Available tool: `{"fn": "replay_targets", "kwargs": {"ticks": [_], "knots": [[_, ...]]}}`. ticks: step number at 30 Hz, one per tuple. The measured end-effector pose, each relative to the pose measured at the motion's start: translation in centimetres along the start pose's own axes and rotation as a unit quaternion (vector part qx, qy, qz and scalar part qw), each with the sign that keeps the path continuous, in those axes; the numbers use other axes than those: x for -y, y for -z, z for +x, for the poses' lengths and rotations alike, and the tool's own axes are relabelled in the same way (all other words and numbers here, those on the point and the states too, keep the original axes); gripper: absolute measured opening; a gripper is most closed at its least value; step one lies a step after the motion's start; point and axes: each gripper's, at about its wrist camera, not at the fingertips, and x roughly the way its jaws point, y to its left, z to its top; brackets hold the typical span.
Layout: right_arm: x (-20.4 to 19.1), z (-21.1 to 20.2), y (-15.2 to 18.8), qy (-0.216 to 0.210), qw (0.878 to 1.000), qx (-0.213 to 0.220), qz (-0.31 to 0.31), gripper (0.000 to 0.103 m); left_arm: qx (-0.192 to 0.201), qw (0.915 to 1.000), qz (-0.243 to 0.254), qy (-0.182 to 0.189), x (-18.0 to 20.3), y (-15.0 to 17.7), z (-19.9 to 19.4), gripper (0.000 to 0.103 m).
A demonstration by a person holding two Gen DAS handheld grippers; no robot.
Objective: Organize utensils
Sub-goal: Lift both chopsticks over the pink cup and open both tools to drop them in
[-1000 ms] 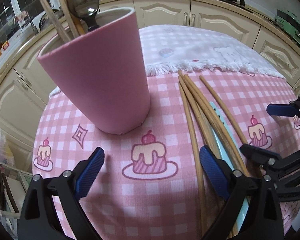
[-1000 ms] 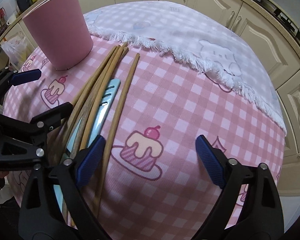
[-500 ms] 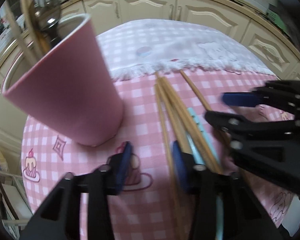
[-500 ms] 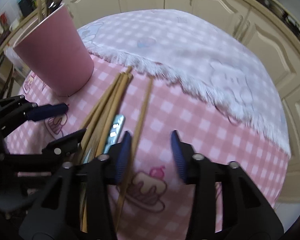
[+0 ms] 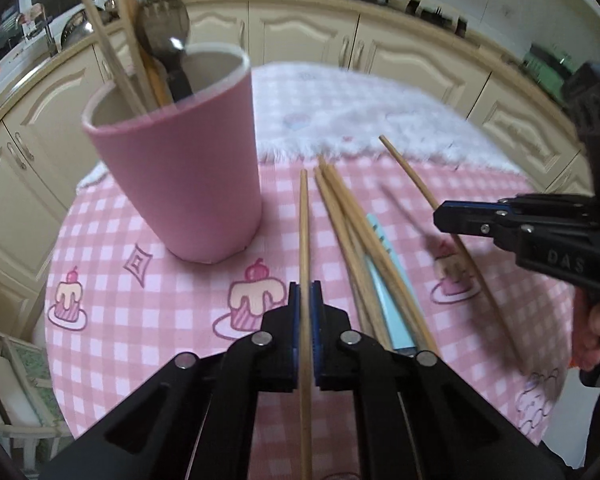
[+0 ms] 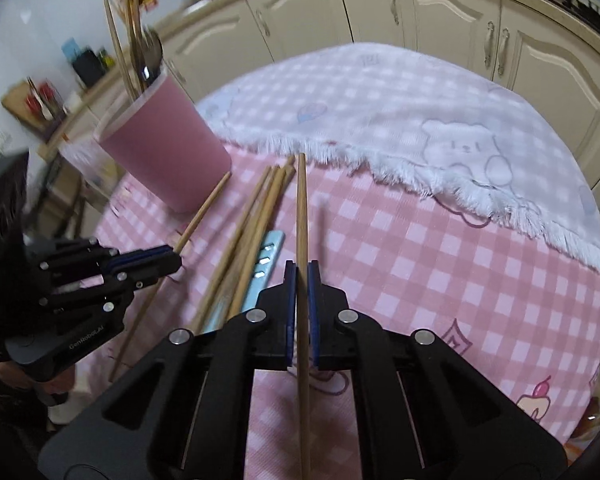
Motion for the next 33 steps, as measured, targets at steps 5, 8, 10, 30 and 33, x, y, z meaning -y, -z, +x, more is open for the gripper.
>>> {"fn": "replay_targets", "kwargs": {"ticks": [5, 8, 10, 30, 33], "knots": [[0.4, -2.0, -0.4, -0.036, 0.998, 0.045, 0.02, 0.006, 0.065, 0.9978, -0.003, 0.015, -0.2, -0.1, -3.3, 0.005], [0.4, -3.0, -0.8, -0.05, 0.996, 0.065, 0.022, 0.006, 0.108, 0.994, -0.001, 0.02, -0.2, -0.3, -5.4, 0.005], [0.3, -3.5, -1.0, -0.055, 0.995, 0.076, 0.018, 0.006, 0.13, 0.9912, 0.0, 0.022, 0.0, -0.7, -6.3, 0.005], [-6.6, -10.1, -8.7, -0.11, 0.962, 0.246, -0.05, 0.006, 0.338, 0.9402, -0.042, -0.017, -4.2, -5.7, -15.9, 0.005], [-8.6, -10.6, -11.1, -0.116, 0.951, 0.281, -0.064, 0.006, 0.369, 0.9277, -0.048, -0.022, -5.0, -7.2, -17.0, 0.005]]}}
